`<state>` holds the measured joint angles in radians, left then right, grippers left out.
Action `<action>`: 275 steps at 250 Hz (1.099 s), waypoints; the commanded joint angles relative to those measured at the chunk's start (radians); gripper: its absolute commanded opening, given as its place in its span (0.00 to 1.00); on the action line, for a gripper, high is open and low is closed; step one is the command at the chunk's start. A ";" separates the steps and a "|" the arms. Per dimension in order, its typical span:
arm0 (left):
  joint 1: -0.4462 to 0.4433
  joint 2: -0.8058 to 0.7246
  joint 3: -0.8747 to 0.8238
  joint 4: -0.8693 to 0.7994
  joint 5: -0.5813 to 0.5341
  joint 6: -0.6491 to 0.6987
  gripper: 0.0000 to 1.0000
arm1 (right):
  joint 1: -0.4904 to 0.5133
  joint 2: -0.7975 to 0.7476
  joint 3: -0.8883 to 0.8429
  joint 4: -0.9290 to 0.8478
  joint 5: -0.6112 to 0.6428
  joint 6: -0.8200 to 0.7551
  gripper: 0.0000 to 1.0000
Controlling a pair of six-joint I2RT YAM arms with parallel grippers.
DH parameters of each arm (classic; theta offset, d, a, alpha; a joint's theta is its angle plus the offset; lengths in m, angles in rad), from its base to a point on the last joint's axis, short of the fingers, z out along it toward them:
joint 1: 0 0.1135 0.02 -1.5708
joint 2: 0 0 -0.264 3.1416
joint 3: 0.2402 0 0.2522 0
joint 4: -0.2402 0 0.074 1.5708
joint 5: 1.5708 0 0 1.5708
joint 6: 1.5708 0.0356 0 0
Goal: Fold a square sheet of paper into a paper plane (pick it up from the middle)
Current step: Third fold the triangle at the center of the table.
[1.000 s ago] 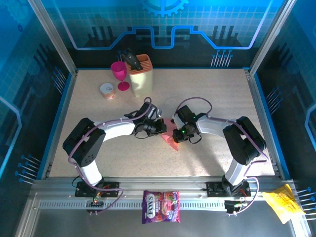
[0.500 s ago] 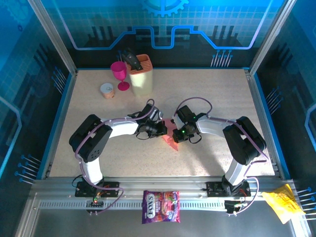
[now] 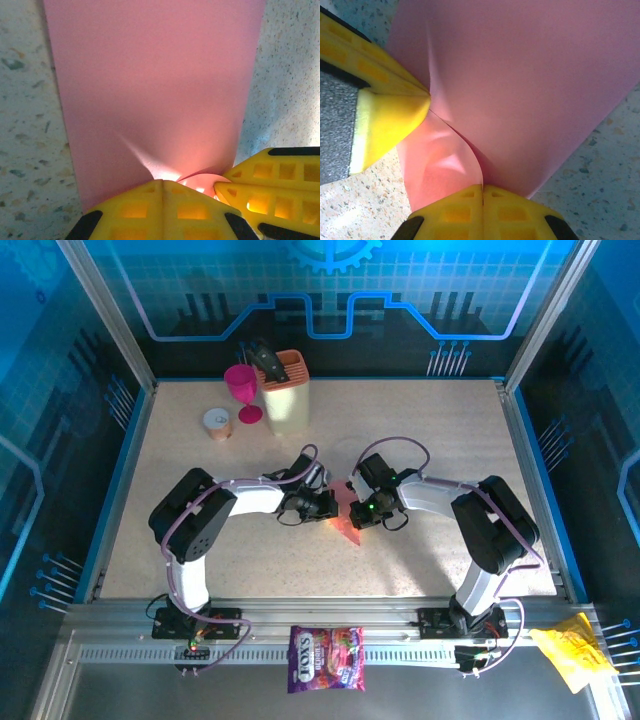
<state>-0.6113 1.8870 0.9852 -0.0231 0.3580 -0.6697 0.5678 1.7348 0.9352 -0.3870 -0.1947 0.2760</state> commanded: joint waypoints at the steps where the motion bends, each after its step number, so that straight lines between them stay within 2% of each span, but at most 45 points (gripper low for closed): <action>1: 0.000 0.024 -0.033 -0.031 -0.043 0.044 0.00 | -0.008 0.041 -0.015 -0.048 0.009 -0.006 0.00; 80: -0.001 0.043 -0.061 -0.023 -0.060 0.045 0.00 | -0.032 -0.004 0.062 -0.092 -0.027 -0.005 0.00; 104: 0.000 0.043 -0.069 -0.021 -0.068 0.040 0.00 | -0.044 -0.035 0.057 -0.088 -0.041 0.018 0.26; 123: -0.001 0.041 -0.069 -0.021 -0.071 0.033 0.00 | -0.058 -0.088 0.034 -0.076 -0.055 0.046 0.37; 172: -0.002 0.040 -0.083 -0.007 -0.077 0.010 0.00 | -0.064 -0.249 -0.073 -0.027 -0.080 0.134 0.40; 199: -0.004 0.041 -0.084 -0.005 -0.080 0.004 0.00 | -0.035 -0.299 -0.136 0.005 -0.083 0.179 0.42; 275: -0.004 0.047 -0.077 -0.012 -0.080 0.012 0.00 | 0.092 -0.227 -0.176 0.073 -0.025 0.235 0.43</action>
<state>-0.6113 1.8858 0.9451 0.0589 0.3561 -0.6552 0.6315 1.4658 0.7689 -0.3580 -0.2420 0.4732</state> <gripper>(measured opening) 0.064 0.431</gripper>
